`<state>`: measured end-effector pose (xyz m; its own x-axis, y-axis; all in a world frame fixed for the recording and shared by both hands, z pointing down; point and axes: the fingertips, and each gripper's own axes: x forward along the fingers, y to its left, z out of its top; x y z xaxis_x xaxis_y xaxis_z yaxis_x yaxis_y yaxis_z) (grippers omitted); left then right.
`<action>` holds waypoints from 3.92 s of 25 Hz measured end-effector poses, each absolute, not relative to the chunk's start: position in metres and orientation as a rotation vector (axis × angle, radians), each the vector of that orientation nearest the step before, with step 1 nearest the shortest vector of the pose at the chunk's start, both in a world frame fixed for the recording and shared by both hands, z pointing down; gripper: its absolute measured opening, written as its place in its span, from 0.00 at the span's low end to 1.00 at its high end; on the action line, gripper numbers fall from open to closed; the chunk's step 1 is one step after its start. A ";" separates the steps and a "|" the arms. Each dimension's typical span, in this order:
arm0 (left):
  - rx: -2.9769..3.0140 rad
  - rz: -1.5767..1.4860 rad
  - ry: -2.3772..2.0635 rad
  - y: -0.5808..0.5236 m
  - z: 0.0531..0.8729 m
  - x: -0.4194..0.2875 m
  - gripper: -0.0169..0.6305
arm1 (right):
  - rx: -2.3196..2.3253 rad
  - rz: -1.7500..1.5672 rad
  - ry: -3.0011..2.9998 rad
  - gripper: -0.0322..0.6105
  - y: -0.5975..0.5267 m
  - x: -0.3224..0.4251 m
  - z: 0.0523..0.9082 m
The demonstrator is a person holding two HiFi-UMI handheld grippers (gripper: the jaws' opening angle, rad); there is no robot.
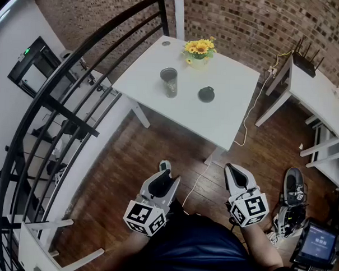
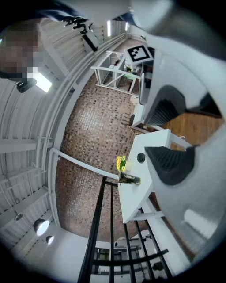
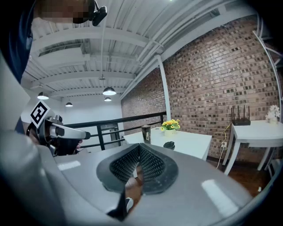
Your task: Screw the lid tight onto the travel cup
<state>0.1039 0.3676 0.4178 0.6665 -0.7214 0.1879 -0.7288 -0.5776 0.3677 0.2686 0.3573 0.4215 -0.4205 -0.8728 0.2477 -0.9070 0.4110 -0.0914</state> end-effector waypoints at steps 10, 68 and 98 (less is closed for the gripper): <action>2.593 0.044 -0.896 0.135 0.415 0.049 0.27 | 1.693 0.443 -2.176 0.07 0.160 0.240 0.455; 2.413 0.209 -0.989 -0.013 0.461 0.012 0.36 | 1.267 0.720 -1.905 0.57 -0.061 0.251 0.628; 2.944 0.810 -0.514 -0.058 0.552 0.078 0.68 | 0.000 0.127 -2.100 0.57 -0.059 0.041 0.489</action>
